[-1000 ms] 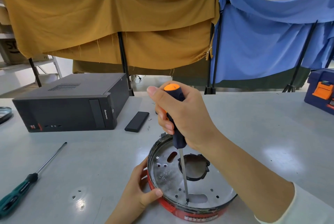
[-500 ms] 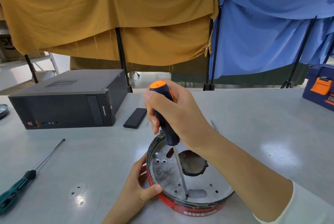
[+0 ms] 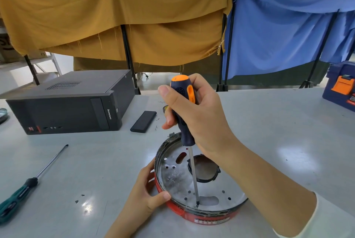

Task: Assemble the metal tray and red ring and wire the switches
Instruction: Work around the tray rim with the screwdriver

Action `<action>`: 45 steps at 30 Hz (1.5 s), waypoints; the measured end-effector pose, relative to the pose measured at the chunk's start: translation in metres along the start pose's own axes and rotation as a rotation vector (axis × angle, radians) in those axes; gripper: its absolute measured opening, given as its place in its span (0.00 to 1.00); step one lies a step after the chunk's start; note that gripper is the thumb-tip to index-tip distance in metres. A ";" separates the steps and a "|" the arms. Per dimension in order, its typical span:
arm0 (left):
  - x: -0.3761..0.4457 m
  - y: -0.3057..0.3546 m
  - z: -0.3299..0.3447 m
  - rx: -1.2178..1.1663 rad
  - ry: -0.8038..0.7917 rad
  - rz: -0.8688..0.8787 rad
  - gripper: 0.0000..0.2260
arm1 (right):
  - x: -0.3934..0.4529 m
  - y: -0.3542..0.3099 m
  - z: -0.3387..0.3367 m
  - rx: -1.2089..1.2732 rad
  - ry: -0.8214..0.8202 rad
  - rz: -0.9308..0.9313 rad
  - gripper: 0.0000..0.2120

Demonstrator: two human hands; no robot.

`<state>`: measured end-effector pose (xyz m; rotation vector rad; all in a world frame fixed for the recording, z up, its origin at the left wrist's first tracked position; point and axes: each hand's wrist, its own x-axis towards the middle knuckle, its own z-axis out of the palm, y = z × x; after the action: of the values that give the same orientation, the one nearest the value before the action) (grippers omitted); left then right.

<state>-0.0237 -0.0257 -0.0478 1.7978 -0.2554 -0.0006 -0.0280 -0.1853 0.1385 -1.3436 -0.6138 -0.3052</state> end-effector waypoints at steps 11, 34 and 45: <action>-0.002 0.006 0.000 -0.044 -0.035 -0.014 0.46 | 0.005 -0.005 -0.006 -0.009 0.070 0.031 0.14; 0.021 0.084 0.015 0.675 -0.596 0.052 0.05 | -0.012 0.017 -0.039 0.211 0.156 0.048 0.09; 0.022 0.090 0.024 0.709 -0.602 -0.010 0.10 | -0.010 0.016 -0.036 0.239 0.184 0.052 0.11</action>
<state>-0.0212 -0.0723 0.0360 2.4722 -0.7452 -0.5218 -0.0188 -0.2182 0.1166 -1.0867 -0.4448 -0.2995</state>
